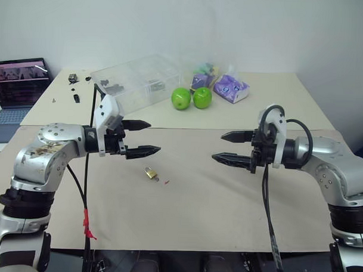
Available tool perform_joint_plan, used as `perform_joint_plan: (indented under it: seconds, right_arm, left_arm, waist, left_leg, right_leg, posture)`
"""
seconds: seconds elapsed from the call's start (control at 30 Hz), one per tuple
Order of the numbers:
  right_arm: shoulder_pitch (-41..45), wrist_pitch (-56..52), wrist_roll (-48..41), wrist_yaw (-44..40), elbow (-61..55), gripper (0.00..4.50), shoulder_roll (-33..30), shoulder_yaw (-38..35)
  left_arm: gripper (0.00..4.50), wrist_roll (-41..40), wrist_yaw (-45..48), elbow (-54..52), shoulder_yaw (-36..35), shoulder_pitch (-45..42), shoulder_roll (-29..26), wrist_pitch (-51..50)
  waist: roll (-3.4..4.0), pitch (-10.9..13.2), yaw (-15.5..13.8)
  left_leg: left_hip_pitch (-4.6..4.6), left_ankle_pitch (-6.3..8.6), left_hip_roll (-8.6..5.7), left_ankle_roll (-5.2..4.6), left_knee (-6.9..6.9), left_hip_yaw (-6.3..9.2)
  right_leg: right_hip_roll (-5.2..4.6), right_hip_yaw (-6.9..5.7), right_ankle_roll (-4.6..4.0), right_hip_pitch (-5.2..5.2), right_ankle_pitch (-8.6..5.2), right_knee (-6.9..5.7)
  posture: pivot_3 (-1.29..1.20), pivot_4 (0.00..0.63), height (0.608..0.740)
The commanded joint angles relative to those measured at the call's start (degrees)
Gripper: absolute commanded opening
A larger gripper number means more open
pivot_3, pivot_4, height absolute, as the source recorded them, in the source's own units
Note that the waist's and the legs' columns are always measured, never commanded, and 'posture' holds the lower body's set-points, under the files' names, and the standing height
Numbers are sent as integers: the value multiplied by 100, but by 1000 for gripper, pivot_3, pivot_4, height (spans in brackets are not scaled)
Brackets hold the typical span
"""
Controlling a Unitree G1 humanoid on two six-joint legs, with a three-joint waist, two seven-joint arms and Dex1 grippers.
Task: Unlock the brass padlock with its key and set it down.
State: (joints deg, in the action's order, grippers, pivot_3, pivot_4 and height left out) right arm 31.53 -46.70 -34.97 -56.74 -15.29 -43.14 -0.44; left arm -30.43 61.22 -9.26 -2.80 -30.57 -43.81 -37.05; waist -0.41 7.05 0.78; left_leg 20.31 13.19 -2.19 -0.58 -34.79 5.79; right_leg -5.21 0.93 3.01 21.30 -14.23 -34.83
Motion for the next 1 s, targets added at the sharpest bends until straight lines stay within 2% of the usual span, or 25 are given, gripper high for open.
perform_joint_plan:
  seconds: [0.03, 0.13, 0.2, 0.4, 0.57, 0.73, 1.0]
  right_arm:
    - [121, -65, -69, 57, -260, 4422, -44, -31]
    - [36, -252, -128, 170, -487, 4422, -79, -10]
    - [-38, -336, -165, 297, -613, 4422, -51, -90]
    - [-693, -690, -425, 953, -1367, 4422, -34, -610]
    - [-1414, -1039, -765, 1573, -2109, 4422, -9, -1245]
    - [-2065, -1350, -1136, 2205, -2749, 4422, 11, -1902]
    - [-2793, -1609, -1780, 2972, -3430, 4422, 14, -2587]
  left_arm:
    - [4500, 273, 363, 188, 168, -40, -211, 507]
    - [4500, 991, 1197, 1095, 791, -326, -386, 1699]
    - [4500, 1403, 1572, 1823, 1127, -638, -270, 2563]
    - [4500, 2249, 2617, 4633, 1789, -2024, 563, 4985]
    - [4500, 2801, 3092, 6491, 2089, -2952, 1255, 6497]
    - [4500, 3180, 3128, 7633, 2481, -3356, 1659, 7302]
    - [4500, 3615, 3128, 8303, 2738, -3507, 1794, 7685]
  waist:
    - [0, 0, -1]
    - [3, 0, -1]
    - [3, 0, -8]
    - [1, 0, -127]
    - [-2, -1, -134]
    - [-4, -1, -89]
    - [-8, 1, -1]
  left_leg:
    - [0, 0, 0, 0, 0, 0]
    - [-2, 0, 0, 0, 2, -4]
    - [-2, -1, 1, 1, 2, -5]
    - [19, -1, -5, 1, -9, -2]
    - [45, 3, -11, -7, -27, -4]
    - [50, 19, -11, -35, -44, -3]
    - [28, 37, -4, -69, -48, 0]
  right_leg:
    - [0, 0, 0, 0, 0, 0]
    - [2, 0, -1, 0, 0, -2]
    - [4, -4, -7, 1, 1, -2]
    - [0, -17, -15, 1, 4, 14]
    - [-4, -17, -13, 8, 5, 24]
    - [-2, -20, -10, 5, 4, 19]
    - [9, -19, -3, -4, 1, -10]
  posture:
    - [0, 150, 740]
    - [0, 150, 740]
    - [0, 150, 740]
    - [0, 150, 740]
    - [0, 150, 740]
    - [0, 150, 740]
    - [0, 150, 740]
